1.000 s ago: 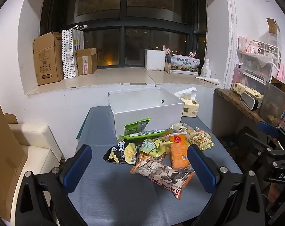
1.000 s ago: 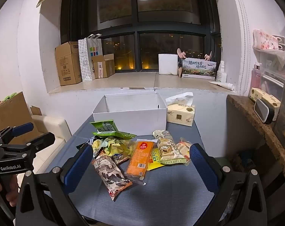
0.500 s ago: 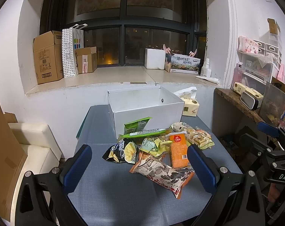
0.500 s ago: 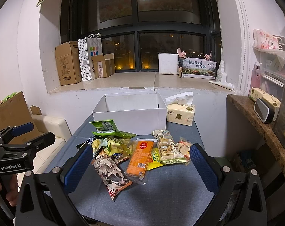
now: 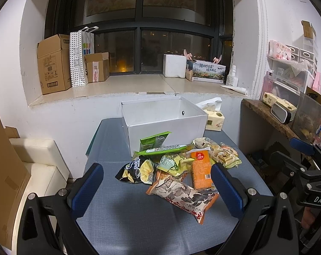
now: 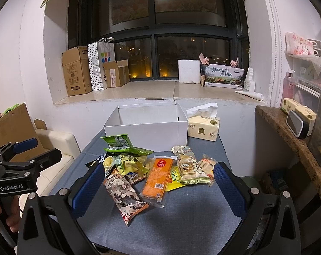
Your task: Organize snacks
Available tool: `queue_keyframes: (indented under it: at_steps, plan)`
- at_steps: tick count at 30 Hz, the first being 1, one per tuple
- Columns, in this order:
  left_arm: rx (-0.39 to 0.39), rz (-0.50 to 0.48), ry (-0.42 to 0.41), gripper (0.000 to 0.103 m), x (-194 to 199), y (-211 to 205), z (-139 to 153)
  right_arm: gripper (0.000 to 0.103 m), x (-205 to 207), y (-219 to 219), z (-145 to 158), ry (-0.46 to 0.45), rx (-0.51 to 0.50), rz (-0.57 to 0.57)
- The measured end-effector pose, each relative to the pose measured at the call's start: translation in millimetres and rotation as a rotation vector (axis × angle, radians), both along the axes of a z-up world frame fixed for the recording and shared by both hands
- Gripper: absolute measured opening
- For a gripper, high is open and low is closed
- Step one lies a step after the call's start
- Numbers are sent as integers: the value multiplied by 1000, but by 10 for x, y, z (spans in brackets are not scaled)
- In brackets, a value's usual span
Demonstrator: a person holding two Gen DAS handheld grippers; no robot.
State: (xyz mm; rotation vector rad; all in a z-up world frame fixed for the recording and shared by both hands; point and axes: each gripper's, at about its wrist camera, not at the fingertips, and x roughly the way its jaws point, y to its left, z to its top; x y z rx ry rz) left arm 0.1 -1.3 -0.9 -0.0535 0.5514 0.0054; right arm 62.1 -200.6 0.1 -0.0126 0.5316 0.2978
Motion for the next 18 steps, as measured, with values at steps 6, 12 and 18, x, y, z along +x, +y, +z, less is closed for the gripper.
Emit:
queue_keyframes:
  at_steps: [6, 12, 18]
  plan:
    - [0, 1, 0, 103, 2, 1, -1, 103, 3, 0, -2, 2, 2, 3]
    - [0, 1, 0, 103, 0, 0, -2, 103, 14, 2, -7, 5, 3, 3]
    - [1, 1, 1, 103, -3, 5, -6, 103, 12, 3, -11, 5, 3, 3]
